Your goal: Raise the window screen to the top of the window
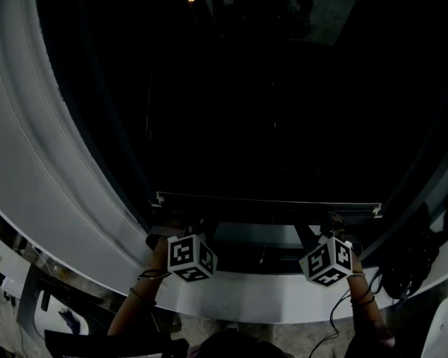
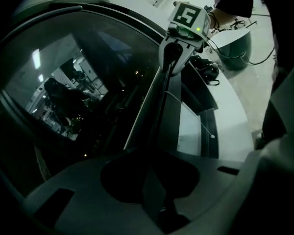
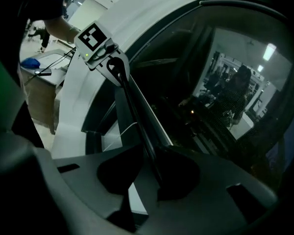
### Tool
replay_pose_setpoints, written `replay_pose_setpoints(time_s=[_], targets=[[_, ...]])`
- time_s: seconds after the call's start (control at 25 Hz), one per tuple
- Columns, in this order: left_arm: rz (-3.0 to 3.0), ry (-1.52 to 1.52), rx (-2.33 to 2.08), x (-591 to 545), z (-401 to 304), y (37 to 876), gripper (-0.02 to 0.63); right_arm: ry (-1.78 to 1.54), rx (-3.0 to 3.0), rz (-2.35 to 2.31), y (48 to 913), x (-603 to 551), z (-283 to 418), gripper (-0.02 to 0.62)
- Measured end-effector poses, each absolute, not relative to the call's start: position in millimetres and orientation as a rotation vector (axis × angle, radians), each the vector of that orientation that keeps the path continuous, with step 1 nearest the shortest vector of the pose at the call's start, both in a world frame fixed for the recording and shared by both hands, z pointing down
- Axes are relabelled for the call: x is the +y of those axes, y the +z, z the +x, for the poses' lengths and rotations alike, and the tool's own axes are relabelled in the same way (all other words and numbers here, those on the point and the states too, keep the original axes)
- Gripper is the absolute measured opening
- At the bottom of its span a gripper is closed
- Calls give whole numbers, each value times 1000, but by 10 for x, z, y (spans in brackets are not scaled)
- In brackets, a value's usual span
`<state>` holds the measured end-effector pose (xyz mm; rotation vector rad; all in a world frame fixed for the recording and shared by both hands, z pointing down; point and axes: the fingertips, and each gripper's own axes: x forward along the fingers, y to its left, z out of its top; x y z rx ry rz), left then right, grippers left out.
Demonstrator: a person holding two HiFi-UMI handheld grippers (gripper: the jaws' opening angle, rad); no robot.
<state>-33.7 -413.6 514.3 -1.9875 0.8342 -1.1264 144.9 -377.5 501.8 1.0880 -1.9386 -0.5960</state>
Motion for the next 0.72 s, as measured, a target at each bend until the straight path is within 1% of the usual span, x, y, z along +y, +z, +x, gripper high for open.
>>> replay_pose_setpoints(time_s=[0.44,0.72], targets=[[-2113,-1202,692,-4211,-360,5156,51,-539,-1845,993,5081,-3878,1503,70],[-2097,-1300,595,-4207,-322,5165,44,-424,-1859,833,5079,-3894,1481,40]])
